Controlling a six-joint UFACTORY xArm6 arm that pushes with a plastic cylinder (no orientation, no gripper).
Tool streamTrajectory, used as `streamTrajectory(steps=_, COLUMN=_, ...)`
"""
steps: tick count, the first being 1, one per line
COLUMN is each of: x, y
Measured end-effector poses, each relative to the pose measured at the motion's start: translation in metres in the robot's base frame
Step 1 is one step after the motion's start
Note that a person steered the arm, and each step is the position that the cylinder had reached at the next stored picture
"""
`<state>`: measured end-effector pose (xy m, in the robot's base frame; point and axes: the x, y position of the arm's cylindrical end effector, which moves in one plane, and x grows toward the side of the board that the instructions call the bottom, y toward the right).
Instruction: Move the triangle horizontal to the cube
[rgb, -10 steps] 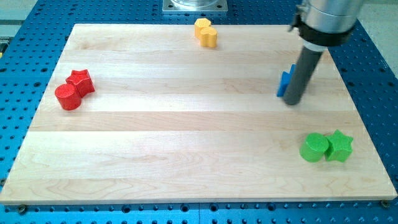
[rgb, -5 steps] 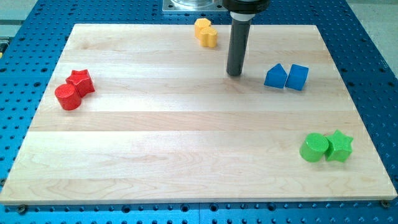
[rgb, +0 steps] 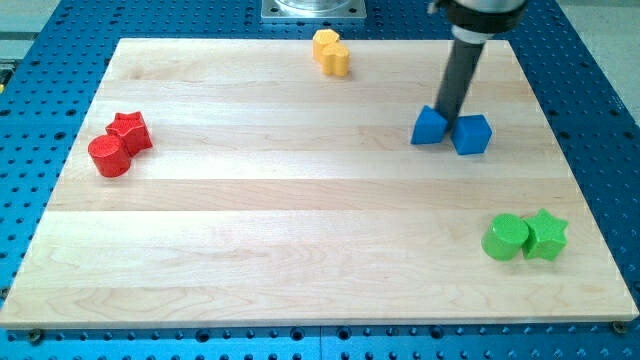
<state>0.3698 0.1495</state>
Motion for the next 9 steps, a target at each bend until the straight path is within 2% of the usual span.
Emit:
streamTrajectory(steps=1, x=0.005, y=-0.027)
streamTrajectory(steps=2, x=0.018, y=0.004)
streamTrajectory(steps=3, x=-0.015, y=-0.011)
streamTrajectory(steps=4, x=-0.027, y=-0.015)
streamTrajectory(steps=5, x=-0.034, y=0.122)
streamTrajectory(steps=6, x=-0.017, y=0.195)
streamTrajectory(steps=7, x=0.007, y=0.193)
streamTrajectory(steps=8, x=0.058, y=0.173)
streamTrajectory(steps=9, x=0.090, y=0.173)
